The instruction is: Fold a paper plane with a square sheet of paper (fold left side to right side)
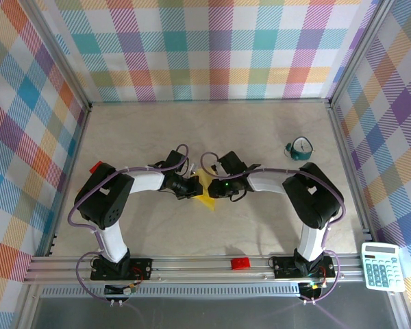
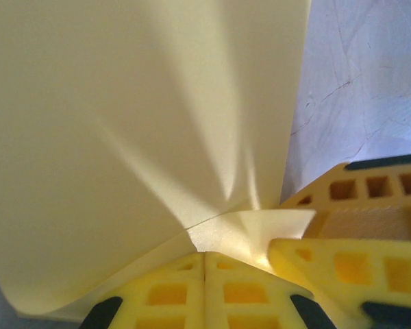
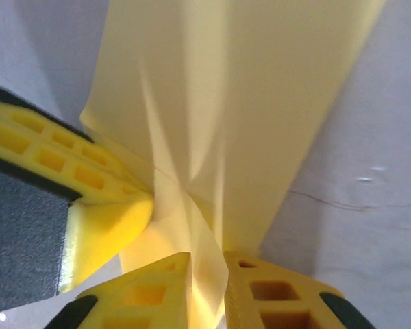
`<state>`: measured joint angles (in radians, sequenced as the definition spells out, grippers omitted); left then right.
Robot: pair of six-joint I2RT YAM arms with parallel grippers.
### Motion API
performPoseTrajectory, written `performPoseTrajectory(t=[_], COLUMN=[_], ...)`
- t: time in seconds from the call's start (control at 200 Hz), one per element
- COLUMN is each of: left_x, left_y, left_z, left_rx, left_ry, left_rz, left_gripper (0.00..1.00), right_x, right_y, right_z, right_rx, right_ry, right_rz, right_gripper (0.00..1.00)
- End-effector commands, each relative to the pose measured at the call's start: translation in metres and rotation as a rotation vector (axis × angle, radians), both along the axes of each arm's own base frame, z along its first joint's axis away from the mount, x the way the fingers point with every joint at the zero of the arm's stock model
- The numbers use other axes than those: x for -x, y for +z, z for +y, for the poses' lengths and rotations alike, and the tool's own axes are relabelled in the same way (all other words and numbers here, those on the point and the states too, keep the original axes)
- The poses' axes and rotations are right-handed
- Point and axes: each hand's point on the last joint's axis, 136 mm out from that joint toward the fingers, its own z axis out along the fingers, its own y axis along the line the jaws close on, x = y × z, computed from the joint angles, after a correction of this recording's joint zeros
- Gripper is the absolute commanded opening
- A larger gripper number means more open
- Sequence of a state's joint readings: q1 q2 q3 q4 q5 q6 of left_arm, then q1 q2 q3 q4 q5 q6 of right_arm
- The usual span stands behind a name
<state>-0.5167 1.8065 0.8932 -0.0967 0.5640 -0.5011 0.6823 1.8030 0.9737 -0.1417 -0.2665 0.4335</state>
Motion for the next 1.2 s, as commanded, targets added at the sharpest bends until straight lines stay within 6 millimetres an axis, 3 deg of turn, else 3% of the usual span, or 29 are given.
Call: performPoseTrajectory(t=[0.0, 0.155, 0.225, 0.39, 0.55, 1.195], left_x=[0.022, 0.021, 0.020, 0.019, 0.018, 0.017], left_y=[-0.036, -0.035, -0.034, -0.033, -0.032, -0.031], left_z=[0.024, 0.023, 0.023, 0.022, 0.021, 0.021], left_rx=[-0.145, -0.142, -0.140, -0.139, -0.134, -0.138], left_ry=[0.009, 0.011, 0.012, 0.012, 0.012, 0.009], left_rz=[0.076, 0.072, 0.068, 0.063, 0.062, 0.062], left_gripper=[0.01, 0.00, 0.00, 0.00, 0.00, 0.00], right_x=[-0.009, -0.001, 0.008, 0.042, 0.065, 0.067], right_y=[0.026, 0.036, 0.042, 0.046, 0.036, -0.003], right_z=[-0.011, -0.025, -0.022, 0.004, 0.027, 0.020], right_rx=[-0.029, -0.028, -0.065, -0.215, -0.247, -0.157], right_ry=[-0.040, -0.048, -0.032, 0.045, 0.112, 0.074], right_rz=[-0.020, -0.012, 0.017, 0.171, 0.254, 0.305], right_gripper=[0.27, 0.31, 0.25, 0.06, 0.03, 0.03])
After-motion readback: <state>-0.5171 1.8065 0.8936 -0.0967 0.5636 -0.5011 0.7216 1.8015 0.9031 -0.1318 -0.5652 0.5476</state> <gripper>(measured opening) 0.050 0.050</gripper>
